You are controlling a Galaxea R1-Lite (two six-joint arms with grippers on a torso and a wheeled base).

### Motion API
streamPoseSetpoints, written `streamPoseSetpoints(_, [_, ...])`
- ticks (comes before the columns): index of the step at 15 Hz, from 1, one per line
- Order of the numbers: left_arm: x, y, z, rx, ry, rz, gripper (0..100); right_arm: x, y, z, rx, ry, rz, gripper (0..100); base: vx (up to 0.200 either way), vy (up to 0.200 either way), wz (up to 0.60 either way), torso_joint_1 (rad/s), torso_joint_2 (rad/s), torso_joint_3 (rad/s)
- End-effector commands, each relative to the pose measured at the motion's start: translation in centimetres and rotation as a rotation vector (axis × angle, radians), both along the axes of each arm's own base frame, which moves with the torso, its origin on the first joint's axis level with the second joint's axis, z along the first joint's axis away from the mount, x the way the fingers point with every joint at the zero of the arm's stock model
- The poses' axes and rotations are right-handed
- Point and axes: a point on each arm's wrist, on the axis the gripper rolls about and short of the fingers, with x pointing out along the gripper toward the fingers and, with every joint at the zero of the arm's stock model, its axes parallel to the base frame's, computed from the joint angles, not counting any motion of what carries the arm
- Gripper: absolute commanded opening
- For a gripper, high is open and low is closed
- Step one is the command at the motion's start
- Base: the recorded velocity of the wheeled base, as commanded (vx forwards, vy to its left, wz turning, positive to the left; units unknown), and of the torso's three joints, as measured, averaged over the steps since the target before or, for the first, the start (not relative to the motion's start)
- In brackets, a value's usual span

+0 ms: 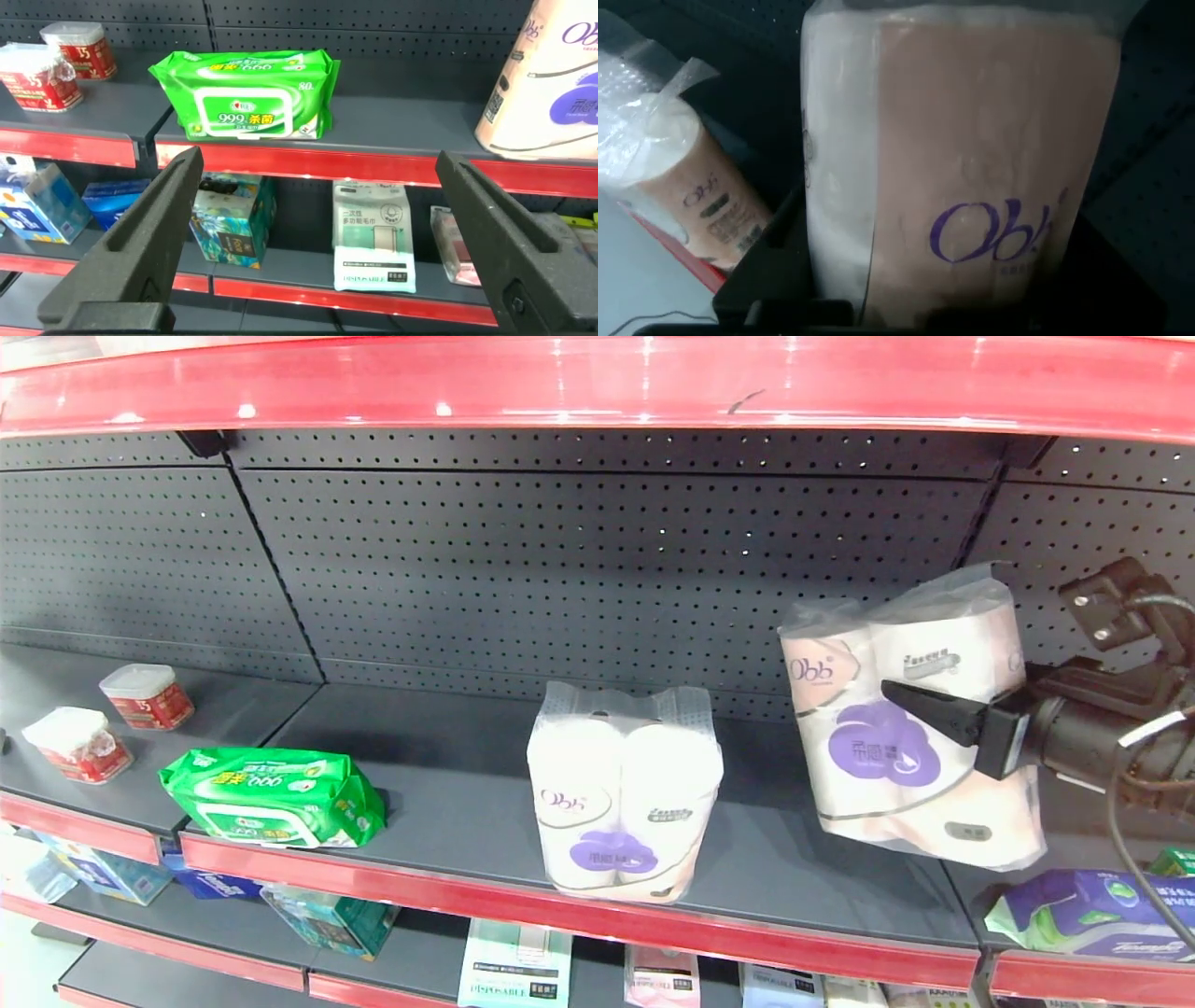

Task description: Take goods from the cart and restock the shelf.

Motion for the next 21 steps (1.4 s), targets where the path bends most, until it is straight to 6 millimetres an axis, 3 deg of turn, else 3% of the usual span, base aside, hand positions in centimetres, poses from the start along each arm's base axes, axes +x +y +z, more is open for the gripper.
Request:
streamPoseSetpoints(1, [0.0,0.0,0.0,0.000,-0.001,0.000,100,2.5,0.5,-1.7,-0.004,0.043,0.019,0,0.000,0.000,0.00,0.000,0.00,0.000])
streamPoseSetpoints(4, [0.0,0.0,0.0,0.000,-0.001,0.000,100,5.6,1.5,-3.4,0.013,0.027,0.105,0,0.000,0.000,0.00,0.000,0.00,0.000])
streamPoseSetpoints(11, [0.0,0.0,0.0,0.000,-0.001,0.000,100,11.0,4.0,-4.4,0.037,-0.031,0.254,0,0.000,0.000,0.00,0.000,0.00,0.000])
streamPoseSetpoints(21, [0.0,0.0,0.0,0.000,-0.001,0.000,100,15.0,8.8,-7.1,0.088,-0.045,0.362,0,0.000,0.000,0.00,0.000,0.00,0.000])
